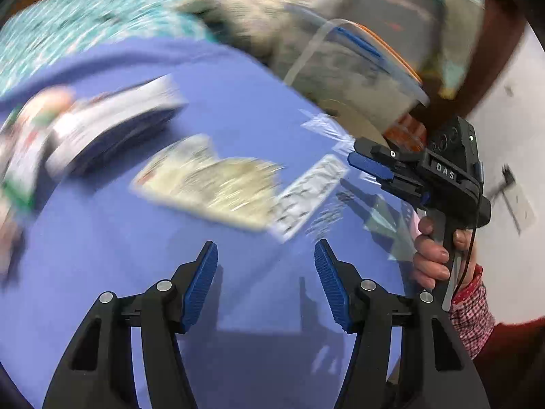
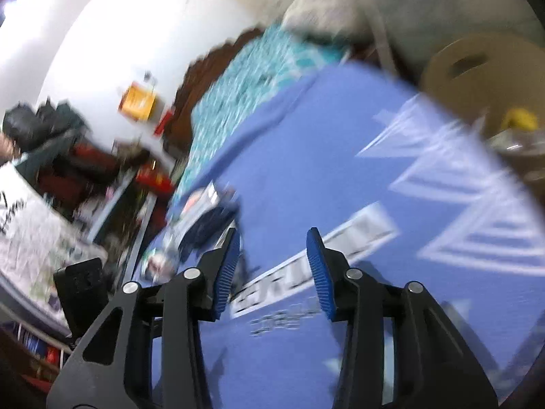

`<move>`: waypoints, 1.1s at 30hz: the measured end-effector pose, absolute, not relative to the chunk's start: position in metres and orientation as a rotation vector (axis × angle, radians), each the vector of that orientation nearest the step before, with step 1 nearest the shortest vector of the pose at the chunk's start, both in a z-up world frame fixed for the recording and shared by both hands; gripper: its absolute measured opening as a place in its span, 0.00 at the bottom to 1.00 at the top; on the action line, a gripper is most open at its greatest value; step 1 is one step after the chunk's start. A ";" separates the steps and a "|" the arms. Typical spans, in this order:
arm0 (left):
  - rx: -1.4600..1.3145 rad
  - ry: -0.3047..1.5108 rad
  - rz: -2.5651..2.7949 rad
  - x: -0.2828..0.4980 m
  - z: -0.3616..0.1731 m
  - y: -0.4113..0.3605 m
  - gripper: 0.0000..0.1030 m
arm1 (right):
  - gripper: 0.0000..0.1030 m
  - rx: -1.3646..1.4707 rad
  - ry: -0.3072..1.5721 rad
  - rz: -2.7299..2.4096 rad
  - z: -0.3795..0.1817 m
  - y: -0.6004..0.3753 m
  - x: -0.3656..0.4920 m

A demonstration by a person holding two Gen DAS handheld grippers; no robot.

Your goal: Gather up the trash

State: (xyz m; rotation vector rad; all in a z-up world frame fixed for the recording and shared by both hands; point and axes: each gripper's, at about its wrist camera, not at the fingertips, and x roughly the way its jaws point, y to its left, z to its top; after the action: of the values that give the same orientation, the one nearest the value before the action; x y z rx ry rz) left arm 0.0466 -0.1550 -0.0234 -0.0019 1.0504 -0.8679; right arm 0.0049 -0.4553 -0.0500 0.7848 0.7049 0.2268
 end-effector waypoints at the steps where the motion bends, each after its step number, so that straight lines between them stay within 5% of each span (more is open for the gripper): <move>1: -0.032 1.060 -0.852 0.049 -0.026 -0.145 0.55 | 0.40 0.778 0.732 0.249 -0.052 -0.444 0.014; 13: -0.259 1.040 -0.747 0.062 -0.029 -0.074 0.55 | 0.29 0.714 0.935 0.370 -0.079 -0.339 0.060; 19: -0.306 0.950 -0.573 0.078 -0.008 -0.015 0.67 | 0.40 0.668 0.912 0.395 -0.075 -0.312 0.061; 22: -0.321 0.923 -0.498 0.094 0.000 -0.002 0.68 | 0.50 0.641 0.887 0.368 -0.069 -0.305 0.063; 25: -0.323 0.922 -0.437 0.112 -0.004 0.002 0.68 | 0.50 0.621 0.878 0.340 -0.068 -0.304 0.066; 27: -0.312 0.927 -0.419 0.120 -0.009 -0.002 0.68 | 0.38 0.629 0.880 0.335 -0.070 -0.305 0.067; 28: -0.291 0.926 -0.402 0.124 -0.012 -0.007 0.67 | 0.24 0.639 0.888 0.334 -0.072 -0.306 0.068; 29: -0.272 0.927 -0.385 0.127 -0.015 -0.010 0.63 | 0.13 0.657 0.895 0.340 -0.074 -0.307 0.069; 30: -0.262 0.933 -0.372 0.129 -0.019 -0.012 0.41 | 0.11 0.673 0.890 0.337 -0.075 -0.309 0.069; 32: -0.293 0.955 -0.385 0.130 -0.028 -0.008 0.30 | 0.06 0.675 0.862 0.335 -0.071 -0.310 0.064; 33: -0.305 0.946 -0.391 0.127 -0.027 -0.005 0.04 | 0.05 0.668 0.852 0.341 -0.069 -0.309 0.061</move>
State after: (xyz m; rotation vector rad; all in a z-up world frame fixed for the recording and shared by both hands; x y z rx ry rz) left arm 0.1272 -0.0047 -0.0273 -0.3052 0.9461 -0.3913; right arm 0.0607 -0.3088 -0.0688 0.6678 0.8524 0.3412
